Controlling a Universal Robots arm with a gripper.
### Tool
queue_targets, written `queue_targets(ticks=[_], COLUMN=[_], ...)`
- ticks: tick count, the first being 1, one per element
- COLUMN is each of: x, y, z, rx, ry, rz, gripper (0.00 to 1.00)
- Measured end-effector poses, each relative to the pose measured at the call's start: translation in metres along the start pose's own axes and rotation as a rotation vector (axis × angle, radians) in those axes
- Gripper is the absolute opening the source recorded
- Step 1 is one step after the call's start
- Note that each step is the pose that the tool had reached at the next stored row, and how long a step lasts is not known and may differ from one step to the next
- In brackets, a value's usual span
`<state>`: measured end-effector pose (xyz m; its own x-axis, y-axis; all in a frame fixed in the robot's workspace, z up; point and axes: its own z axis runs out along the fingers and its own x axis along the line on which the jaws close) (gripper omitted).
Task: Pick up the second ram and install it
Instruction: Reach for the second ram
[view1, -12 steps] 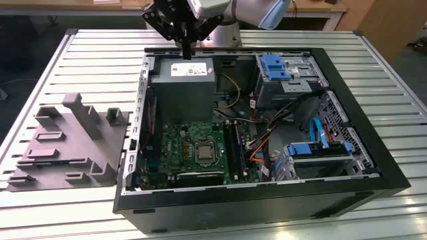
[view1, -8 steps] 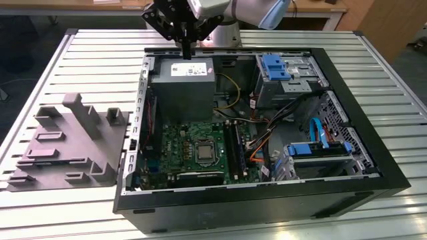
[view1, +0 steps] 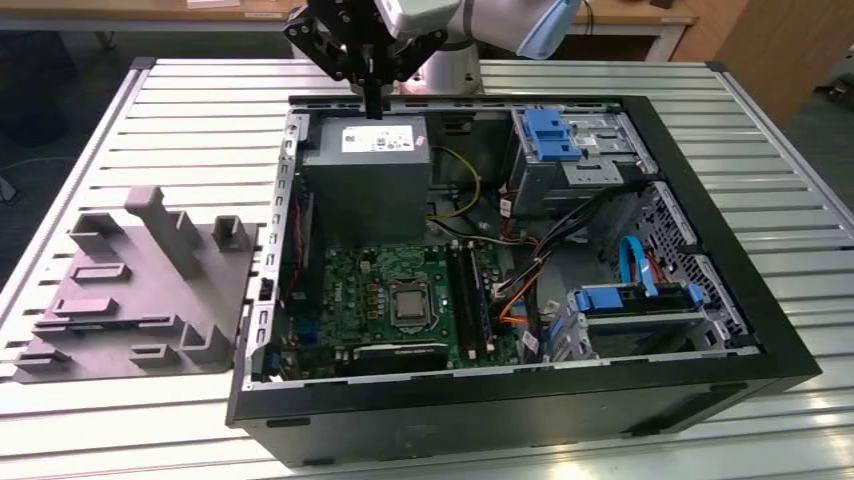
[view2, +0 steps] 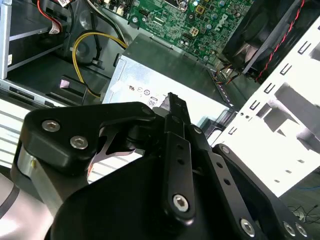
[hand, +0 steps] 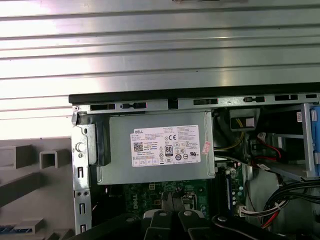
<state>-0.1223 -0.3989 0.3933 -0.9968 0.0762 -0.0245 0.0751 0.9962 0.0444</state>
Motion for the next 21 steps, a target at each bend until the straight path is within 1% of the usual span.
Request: queue_targets(ticks=[3, 7, 14, 21], x=[0.0025, 0.0084, 0.0241, 0.0413], y=[-0.0002, -0.0007, -0.0019, -0.0032], z=[-0.0001, -0.0002, -0.0005, -0.0008], rx=[0.0000, 0.0000, -0.0001, -0.0002], ry=[0.0001, 0.0000, -0.0008, -0.0024], rz=[0.000, 0.000, 0.000, 0.000], gripper=[0.10, 0.10, 0.10, 0.10])
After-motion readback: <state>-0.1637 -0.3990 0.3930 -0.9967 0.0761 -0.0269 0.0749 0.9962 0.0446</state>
